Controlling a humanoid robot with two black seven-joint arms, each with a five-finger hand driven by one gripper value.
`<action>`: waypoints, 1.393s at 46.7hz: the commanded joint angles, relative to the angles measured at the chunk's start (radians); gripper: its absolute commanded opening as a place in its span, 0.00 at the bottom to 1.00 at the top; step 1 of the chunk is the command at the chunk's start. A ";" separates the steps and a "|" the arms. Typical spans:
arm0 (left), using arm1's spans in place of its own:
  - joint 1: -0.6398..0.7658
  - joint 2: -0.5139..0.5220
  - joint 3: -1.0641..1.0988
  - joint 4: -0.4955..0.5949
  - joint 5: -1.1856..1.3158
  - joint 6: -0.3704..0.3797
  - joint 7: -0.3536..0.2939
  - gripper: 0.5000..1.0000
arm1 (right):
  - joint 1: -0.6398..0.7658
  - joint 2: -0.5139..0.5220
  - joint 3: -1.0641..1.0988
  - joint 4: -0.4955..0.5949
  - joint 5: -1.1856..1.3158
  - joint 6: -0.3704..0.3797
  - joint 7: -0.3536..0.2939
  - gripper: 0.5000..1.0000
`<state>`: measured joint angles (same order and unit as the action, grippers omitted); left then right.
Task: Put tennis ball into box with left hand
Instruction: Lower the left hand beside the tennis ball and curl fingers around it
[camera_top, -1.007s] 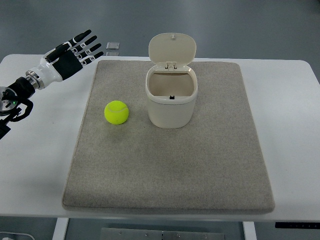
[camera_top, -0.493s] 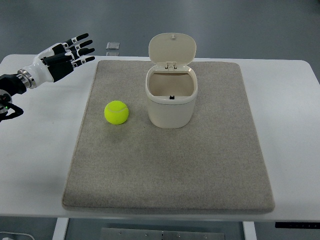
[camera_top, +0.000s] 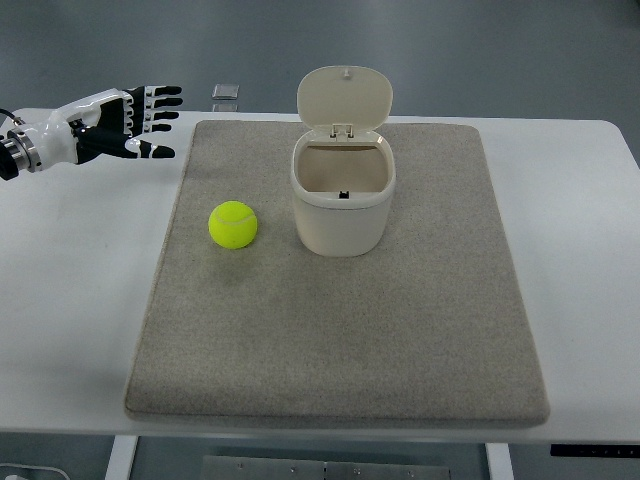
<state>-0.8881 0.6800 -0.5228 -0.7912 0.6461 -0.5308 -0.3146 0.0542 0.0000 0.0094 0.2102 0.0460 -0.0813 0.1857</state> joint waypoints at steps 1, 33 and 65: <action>0.001 0.019 0.001 -0.075 0.073 0.072 -0.003 0.99 | -0.001 0.000 0.000 0.000 0.000 0.000 0.000 0.88; 0.031 0.098 0.030 -0.378 0.906 0.245 -0.072 0.97 | -0.001 0.000 0.000 0.000 0.000 0.000 0.000 0.88; 0.028 0.032 0.086 -0.428 1.167 0.359 -0.069 0.93 | -0.001 0.000 0.000 0.000 0.000 0.000 0.000 0.88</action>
<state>-0.8608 0.7189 -0.4392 -1.2218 1.8059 -0.1728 -0.3835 0.0539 0.0000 0.0092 0.2102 0.0460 -0.0813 0.1856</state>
